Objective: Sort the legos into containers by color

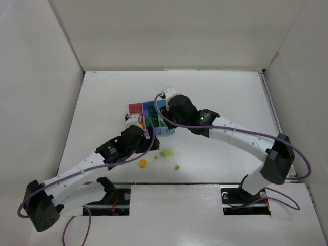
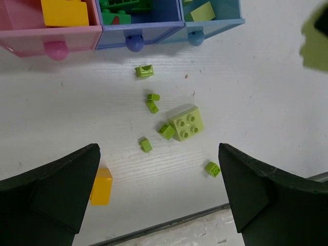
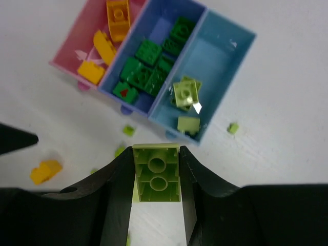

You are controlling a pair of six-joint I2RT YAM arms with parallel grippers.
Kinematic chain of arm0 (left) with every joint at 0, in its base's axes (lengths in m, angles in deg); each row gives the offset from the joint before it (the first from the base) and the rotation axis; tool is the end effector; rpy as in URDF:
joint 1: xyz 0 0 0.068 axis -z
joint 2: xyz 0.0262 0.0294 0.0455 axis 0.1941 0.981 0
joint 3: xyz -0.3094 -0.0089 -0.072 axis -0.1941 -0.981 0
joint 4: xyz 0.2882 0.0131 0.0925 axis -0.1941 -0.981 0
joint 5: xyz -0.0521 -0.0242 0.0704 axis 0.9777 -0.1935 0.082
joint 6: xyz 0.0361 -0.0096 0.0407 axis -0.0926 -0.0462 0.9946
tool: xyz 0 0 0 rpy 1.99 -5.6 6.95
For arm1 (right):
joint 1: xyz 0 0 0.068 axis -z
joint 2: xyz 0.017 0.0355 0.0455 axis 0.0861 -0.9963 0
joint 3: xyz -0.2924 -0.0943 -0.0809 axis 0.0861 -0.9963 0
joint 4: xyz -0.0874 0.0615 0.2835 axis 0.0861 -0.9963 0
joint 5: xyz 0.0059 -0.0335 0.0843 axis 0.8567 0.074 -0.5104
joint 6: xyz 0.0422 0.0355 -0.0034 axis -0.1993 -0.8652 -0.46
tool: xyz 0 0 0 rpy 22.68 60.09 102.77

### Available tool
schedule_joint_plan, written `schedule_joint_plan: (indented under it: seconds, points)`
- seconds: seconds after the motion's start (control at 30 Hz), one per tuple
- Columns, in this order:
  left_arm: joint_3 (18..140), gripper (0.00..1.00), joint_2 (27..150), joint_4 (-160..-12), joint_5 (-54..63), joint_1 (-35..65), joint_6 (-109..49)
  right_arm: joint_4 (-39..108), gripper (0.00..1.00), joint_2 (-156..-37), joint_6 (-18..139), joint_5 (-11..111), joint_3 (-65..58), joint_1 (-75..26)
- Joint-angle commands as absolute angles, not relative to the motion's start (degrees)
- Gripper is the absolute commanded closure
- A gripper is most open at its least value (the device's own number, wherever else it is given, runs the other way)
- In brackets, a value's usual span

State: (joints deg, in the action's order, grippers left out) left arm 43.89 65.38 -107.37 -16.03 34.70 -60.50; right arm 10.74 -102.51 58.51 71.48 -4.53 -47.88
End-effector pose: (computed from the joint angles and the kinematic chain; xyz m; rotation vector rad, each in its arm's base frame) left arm 0.1555 -0.1487 0.2791 -0.0603 2.2245 -0.6470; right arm 0.2423 0.3046 0.3519 -0.7028 2.1006 0.3357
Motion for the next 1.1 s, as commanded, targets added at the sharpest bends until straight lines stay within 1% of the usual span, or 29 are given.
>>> schedule_joint_plan:
  seconds: [0.0, 0.1, 0.23, 0.3, 0.37, 0.43, 0.53, 0.63, 0.73, 0.87, 1.03, 1.07]
  points:
    - [43.2, 0.0, 63.3, -106.9, -14.9, 35.3, -63.1, 14.7, 0.7, -109.1, 64.3, 71.0, 3.8, -46.0]
    - [42.0, 0.0, 61.8, -106.9, -14.4, 35.3, -63.1, 15.3, 0.68, -114.9, 65.0, 69.9, 9.1, -44.2]
    - [41.4, 0.0, 60.6, -106.1, -13.7, 35.3, -63.1, 13.9, 0.59, -120.1, 65.0, 68.6, 11.8, -42.9]
    - [40.8, 0.0, 61.4, -104.2, -12.9, 35.3, -62.2, 14.4, 0.59, -121.8, 64.4, 68.6, 12.5, -42.3]
    - [40.2, 0.0, 62.3, -102.4, -10.5, 35.3, -61.1, 13.9, 0.52, -122.5, 63.9, 68.6, 13.1, -40.9]
    - [39.7, 0.0, 63.9, -100.0, -9.1, 35.3, -60.5, 13.9, 0.38, -122.5, 63.9, 67.2, 13.7, -40.9]
    - [39.7, 0.0, 66.8, -98.7, -7.6, 35.8, -57.6, 13.3, 0.26, -121.1, 65.4, 65.8, 13.7, -40.9]
    - [40.8, 0.0, 70.7, -96.0, -7.6, 37.5, -54.2, 13.3, 0.24, -117.6, 65.4, 63.8, 11.6, -40.9]
    - [42.2, 0.0, 76.4, -93.6, -6.1, 38.9, -51.3, 15.9, 0.23, -112.4, 64.9, 62.6, 6.3, -40.4]
    - [44.8, 0.0, 83.1, -92.6, -9.2, 42.4, -47.7, 16.6, 0.22, -105.6, 64.3, 61.5, -1.0, -39.1]
    - [49.3, 0.0, 91.1, -93.1, -12.1, 43.8, -43.5, 16.1, 0.22, -97.9, 63.3, 61.0, -9.7, -35.9]
    - [49.9, 0.02, 93.0, -93.6, -12.1, 44.3, -42.2, 15.5, 0.22, -96.8, 62.7, 61.0, -12.2, -35.1]
